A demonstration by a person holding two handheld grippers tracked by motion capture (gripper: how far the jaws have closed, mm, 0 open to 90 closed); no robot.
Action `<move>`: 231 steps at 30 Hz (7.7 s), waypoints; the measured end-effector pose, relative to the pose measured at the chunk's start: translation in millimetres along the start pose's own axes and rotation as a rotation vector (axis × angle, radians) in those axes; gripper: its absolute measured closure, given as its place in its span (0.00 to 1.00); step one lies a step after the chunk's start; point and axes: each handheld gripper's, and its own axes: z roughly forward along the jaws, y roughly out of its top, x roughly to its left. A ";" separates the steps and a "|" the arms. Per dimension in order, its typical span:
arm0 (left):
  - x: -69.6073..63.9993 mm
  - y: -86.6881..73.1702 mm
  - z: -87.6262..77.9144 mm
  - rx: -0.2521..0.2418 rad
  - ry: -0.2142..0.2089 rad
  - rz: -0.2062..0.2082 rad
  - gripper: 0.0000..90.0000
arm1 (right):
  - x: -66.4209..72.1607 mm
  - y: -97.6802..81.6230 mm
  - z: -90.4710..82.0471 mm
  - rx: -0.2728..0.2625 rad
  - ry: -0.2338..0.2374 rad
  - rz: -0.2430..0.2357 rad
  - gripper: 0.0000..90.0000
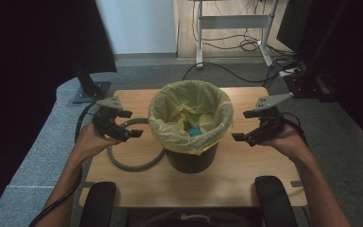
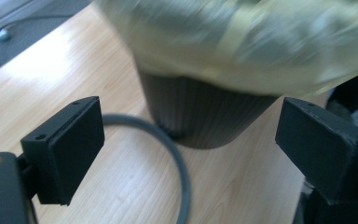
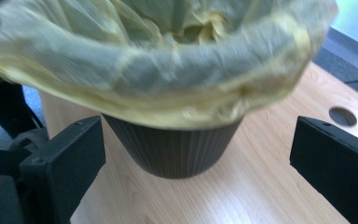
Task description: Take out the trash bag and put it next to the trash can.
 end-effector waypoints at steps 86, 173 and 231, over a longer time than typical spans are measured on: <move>8.6 95.2 15.7 -0.052 -0.048 0.016 0.85 | -15.5 71.1 29.0 0.023 0.098 -0.022 0.99; -21.7 137.8 93.5 -0.035 -0.118 0.176 0.81 | -15.6 122.3 86.1 -0.088 0.193 -0.056 0.99; 2.8 115.4 80.8 0.078 -0.062 0.094 0.95 | -8.4 123.1 33.7 -0.140 0.135 -0.105 0.86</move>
